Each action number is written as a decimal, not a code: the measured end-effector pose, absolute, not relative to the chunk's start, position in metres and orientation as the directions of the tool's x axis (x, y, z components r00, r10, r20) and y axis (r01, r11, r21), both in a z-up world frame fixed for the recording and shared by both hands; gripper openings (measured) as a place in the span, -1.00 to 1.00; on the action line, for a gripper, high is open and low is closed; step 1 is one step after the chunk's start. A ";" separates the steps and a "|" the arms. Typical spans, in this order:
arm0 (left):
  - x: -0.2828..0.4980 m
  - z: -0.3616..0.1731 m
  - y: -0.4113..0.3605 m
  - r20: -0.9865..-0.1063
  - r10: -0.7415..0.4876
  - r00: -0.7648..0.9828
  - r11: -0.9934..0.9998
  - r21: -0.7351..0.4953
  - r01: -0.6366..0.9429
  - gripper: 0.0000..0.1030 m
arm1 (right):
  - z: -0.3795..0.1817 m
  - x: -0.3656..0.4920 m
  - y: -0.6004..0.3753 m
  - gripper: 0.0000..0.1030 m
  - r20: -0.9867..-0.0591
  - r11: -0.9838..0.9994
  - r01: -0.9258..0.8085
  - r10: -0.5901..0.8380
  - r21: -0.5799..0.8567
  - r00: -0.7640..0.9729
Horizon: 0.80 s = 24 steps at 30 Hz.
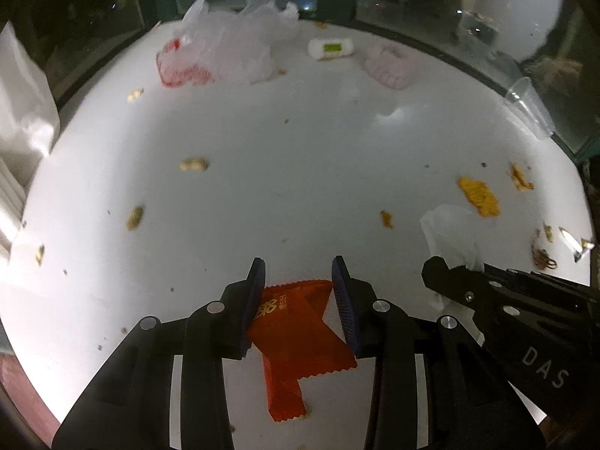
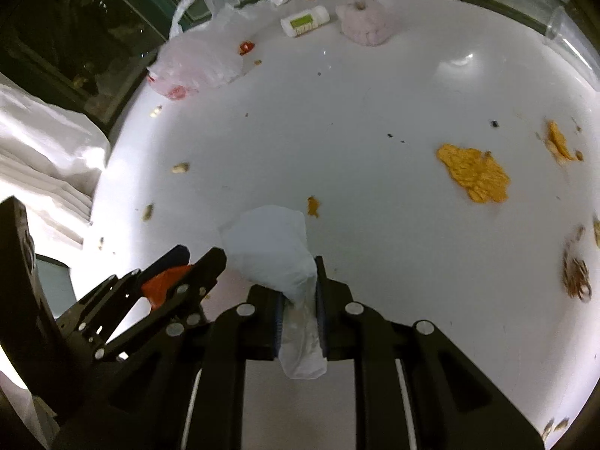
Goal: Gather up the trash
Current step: 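Lift the red wrapper and white tissue and carry them over the trash bin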
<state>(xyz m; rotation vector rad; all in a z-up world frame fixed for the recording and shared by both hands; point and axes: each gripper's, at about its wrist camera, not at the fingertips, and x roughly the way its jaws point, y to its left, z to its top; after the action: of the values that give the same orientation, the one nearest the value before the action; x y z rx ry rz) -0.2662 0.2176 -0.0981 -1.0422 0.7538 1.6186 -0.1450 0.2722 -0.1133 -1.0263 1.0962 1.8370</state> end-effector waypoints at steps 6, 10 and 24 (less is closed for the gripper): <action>-0.247 -0.065 0.201 -0.873 0.476 -0.104 -0.218 -0.002 -0.976 -0.33 | -0.080 -0.131 0.253 -0.70 -0.858 -0.337 -0.881 0.281 0.332 -0.430; -0.230 -0.048 0.188 -0.859 0.504 -0.094 -0.168 0.009 -0.986 -0.33 | -0.063 -0.113 0.236 -0.70 -0.836 -0.310 -0.885 0.325 0.347 -0.442; -0.168 -0.012 0.145 -0.841 0.542 0.005 0.016 0.005 -1.000 -0.33 | -0.027 -0.045 0.156 -0.70 -0.797 -0.199 -0.909 0.437 0.366 -0.416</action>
<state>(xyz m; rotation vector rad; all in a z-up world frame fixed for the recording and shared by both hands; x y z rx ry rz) -0.1684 0.1455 -0.0118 -0.7670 0.7863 1.4151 -0.0455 0.1562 -0.0268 -0.6755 1.0545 1.7776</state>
